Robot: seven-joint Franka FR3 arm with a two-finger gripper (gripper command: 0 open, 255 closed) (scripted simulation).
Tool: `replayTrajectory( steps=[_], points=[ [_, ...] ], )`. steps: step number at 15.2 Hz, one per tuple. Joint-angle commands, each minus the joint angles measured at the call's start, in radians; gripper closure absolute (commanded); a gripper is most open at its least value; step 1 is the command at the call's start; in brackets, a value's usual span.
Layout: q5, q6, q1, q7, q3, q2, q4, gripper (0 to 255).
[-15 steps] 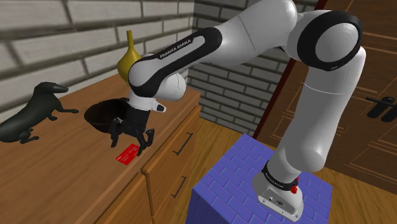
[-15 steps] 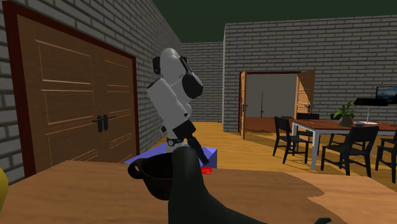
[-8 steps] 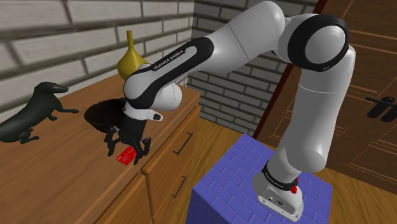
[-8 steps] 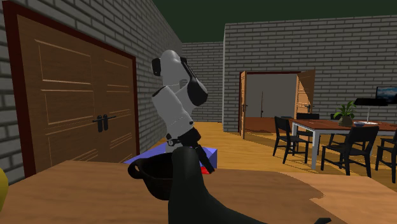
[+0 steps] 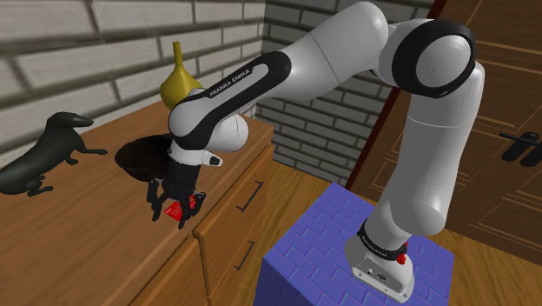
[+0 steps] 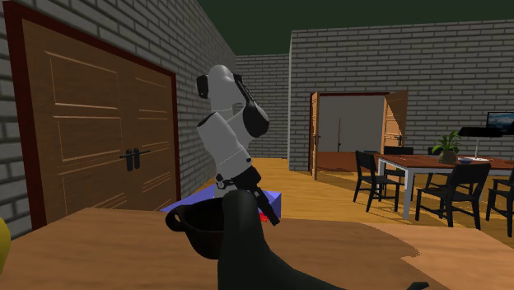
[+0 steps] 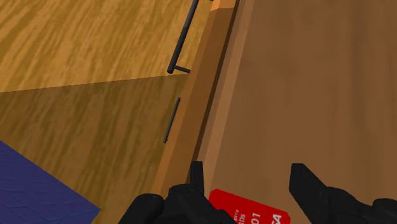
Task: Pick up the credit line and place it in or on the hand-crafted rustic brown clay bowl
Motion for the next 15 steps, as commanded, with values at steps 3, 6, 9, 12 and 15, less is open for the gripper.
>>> replayTrajectory(
  steps=[3, 6, 9, 12, 15],
  points=[
    [-0.001, 0.023, 0.0, 0.0, -0.001, 0.004, 0.005, 255],
    [-0.005, 0.018, -0.001, 0.002, -0.003, 0.006, 0.012, 255],
    [0.0, 0.014, 0.001, 0.005, -0.002, -0.01, 0.003, 255],
    [-0.006, -0.018, 0.001, 0.024, -0.006, -0.038, 0.01, 255],
    [-0.013, -0.05, 0.0, 0.044, -0.011, -0.064, 0.02, 255]
  ],
)
